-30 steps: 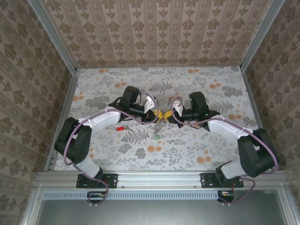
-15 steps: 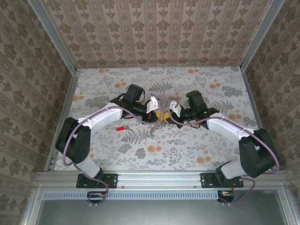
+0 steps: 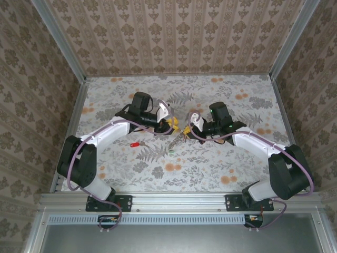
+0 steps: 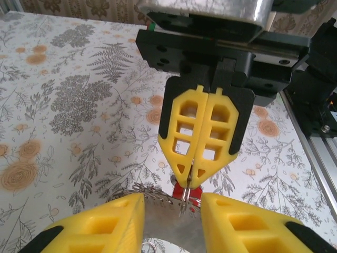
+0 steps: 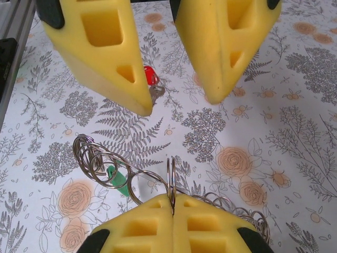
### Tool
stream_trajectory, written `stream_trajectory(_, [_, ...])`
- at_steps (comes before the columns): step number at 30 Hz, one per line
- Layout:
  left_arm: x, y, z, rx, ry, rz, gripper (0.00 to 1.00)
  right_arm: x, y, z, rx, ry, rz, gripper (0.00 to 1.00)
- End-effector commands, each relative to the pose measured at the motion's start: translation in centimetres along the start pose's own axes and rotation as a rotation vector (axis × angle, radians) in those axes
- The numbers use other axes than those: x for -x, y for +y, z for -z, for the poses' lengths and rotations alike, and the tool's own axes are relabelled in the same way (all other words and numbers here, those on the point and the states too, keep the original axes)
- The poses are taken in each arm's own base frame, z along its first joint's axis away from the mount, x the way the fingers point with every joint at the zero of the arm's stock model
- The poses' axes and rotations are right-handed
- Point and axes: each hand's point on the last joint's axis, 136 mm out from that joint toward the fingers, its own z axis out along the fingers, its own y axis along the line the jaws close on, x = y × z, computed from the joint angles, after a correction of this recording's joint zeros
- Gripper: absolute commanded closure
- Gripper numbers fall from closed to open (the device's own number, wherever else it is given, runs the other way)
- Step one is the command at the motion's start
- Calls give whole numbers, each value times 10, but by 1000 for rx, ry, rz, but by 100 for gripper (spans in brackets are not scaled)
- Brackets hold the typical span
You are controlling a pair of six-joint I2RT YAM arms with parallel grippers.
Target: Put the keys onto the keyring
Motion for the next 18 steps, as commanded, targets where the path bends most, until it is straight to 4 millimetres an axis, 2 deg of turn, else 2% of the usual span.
stream_trajectory(1, [-6,-5,0,-37,50,3,65,17,-2,5,-18,-46,60,100])
stream_trajectory(12, [-22,4,-18,-42,168,-41,64,17,-2,4,-16,-50,61,100])
stream_trajectory(18, [-22,3,-23,-63,179,-56,65,18,-2,4,-17,-54,63,100])
